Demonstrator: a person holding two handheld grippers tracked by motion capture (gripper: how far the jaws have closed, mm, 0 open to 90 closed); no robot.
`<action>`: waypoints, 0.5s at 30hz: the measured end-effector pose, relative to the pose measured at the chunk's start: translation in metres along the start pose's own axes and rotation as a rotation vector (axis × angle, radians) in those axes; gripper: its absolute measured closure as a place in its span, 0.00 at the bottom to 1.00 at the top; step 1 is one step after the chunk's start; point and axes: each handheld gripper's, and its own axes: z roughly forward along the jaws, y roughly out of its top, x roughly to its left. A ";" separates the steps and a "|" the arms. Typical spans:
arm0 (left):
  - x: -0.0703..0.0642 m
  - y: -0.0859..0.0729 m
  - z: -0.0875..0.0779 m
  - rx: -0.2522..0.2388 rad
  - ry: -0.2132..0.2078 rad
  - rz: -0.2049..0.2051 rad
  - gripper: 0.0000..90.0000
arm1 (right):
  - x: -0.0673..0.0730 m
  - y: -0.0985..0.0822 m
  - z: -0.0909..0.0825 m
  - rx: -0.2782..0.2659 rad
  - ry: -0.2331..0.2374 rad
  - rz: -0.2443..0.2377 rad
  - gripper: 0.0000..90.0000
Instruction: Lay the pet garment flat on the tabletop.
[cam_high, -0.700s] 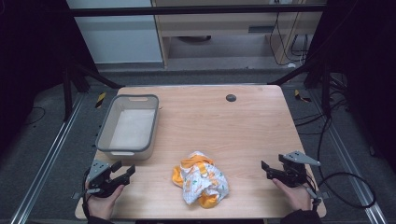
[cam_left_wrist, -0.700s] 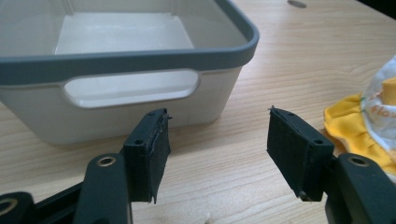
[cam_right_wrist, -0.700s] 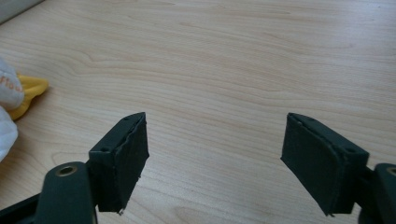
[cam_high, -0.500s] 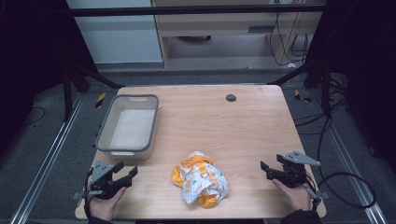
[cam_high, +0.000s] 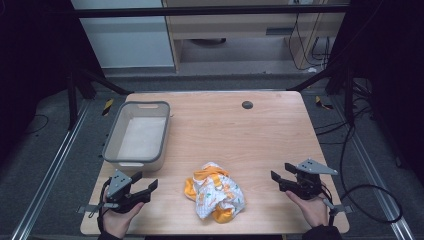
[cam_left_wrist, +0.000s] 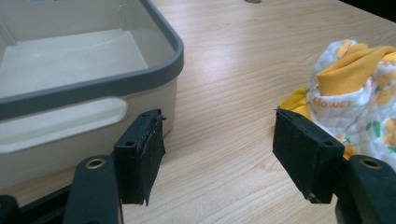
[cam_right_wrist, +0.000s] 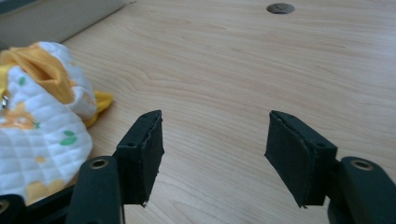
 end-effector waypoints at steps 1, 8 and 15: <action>-0.001 0.001 0.000 -0.001 0.000 0.005 0.37 | 0.001 0.002 0.001 -0.002 0.005 -0.003 0.42; -0.005 0.009 0.004 -0.001 -0.024 0.015 0.37 | 0.005 0.012 0.001 -0.015 0.026 -0.020 0.44; -0.009 0.027 0.007 -0.018 -0.044 0.036 0.37 | 0.007 0.028 0.004 -0.038 0.043 -0.018 0.45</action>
